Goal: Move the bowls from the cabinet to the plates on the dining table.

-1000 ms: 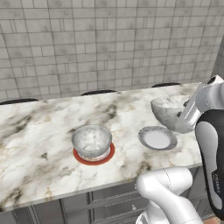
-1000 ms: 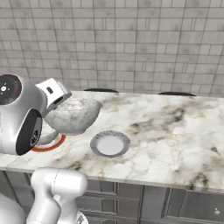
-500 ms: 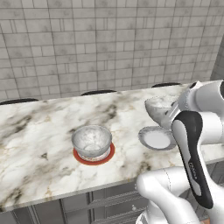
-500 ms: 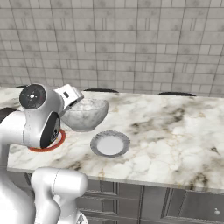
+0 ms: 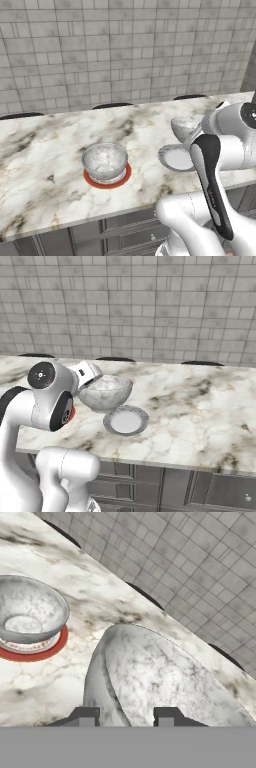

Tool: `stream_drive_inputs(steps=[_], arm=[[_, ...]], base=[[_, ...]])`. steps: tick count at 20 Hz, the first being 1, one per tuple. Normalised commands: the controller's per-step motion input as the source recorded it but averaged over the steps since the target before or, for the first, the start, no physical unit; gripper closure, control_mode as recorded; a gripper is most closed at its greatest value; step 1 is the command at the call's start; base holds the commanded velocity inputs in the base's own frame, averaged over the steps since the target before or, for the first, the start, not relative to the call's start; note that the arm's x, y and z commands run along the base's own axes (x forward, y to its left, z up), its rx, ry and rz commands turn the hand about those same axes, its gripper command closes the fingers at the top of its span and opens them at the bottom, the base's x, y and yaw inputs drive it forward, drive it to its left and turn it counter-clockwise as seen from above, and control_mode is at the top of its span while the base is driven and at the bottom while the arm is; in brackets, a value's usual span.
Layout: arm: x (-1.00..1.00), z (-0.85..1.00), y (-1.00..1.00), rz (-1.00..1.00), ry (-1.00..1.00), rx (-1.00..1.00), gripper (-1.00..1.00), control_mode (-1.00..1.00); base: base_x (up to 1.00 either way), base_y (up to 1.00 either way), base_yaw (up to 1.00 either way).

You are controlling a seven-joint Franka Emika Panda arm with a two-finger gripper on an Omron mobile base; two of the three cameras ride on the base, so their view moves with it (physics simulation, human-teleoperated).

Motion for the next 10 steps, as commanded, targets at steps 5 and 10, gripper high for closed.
stream_drive_inputs(steps=[5,10], arm=[[0.32,-0.33,-0.03,-0.03,0.00,0.00,1.00,-1.00],[0.39,-0.23,0.00,0.00,-0.01,0.00,1.00,-1.00]], base=[[0.00,0.00,0.00],[0.00,0.00,0.00]])
